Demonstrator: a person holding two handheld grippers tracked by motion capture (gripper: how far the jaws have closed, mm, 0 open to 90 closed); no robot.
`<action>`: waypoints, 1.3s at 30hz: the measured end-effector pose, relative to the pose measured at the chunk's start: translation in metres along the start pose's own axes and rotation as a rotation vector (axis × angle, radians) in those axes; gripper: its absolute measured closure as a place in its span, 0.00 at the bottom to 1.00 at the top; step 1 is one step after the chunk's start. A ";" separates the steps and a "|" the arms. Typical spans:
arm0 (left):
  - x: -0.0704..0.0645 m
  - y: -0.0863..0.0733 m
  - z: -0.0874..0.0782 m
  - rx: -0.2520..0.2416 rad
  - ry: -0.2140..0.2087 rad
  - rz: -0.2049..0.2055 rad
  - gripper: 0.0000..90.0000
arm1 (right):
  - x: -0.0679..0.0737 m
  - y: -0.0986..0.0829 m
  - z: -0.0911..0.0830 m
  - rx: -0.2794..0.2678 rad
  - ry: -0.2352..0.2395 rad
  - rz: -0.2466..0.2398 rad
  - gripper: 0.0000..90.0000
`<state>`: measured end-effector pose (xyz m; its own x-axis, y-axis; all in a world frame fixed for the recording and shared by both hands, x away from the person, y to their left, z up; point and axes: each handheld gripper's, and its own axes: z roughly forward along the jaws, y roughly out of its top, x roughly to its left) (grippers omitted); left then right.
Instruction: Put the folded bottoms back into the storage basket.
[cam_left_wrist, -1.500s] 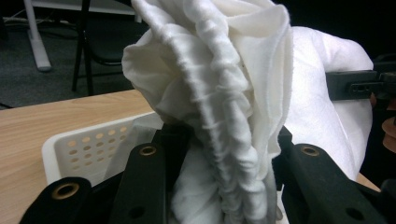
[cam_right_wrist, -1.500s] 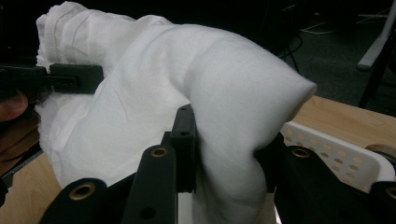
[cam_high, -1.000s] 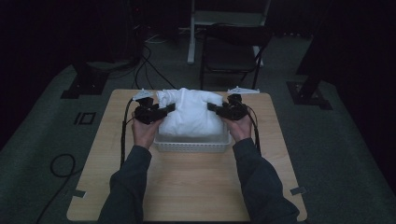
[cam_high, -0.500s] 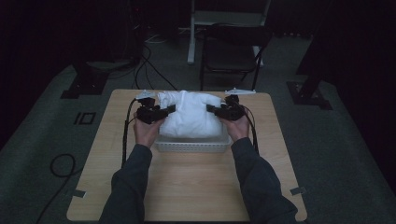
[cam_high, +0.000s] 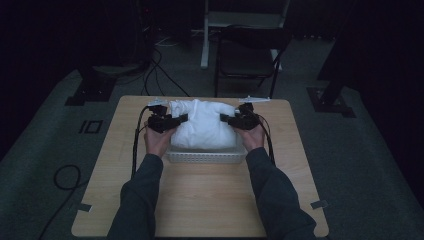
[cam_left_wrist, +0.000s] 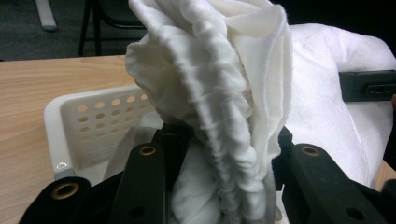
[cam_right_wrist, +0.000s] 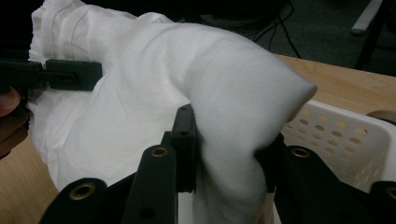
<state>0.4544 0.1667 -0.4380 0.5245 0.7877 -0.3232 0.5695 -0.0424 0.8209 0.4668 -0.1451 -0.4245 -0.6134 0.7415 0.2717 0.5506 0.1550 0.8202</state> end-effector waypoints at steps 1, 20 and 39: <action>0.001 0.000 0.001 0.001 0.001 -0.001 0.70 | 0.000 0.000 0.001 0.002 -0.001 0.000 0.77; 0.004 -0.004 0.010 0.037 0.024 -0.013 0.70 | -0.003 -0.004 0.009 0.028 -0.020 0.002 0.77; 0.005 -0.007 0.021 0.093 0.054 -0.037 0.69 | -0.009 -0.010 0.019 0.070 -0.043 0.016 0.77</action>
<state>0.4665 0.1578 -0.4553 0.4685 0.8218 -0.3242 0.6452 -0.0676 0.7610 0.4772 -0.1406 -0.4450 -0.5804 0.7714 0.2609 0.5992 0.1876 0.7783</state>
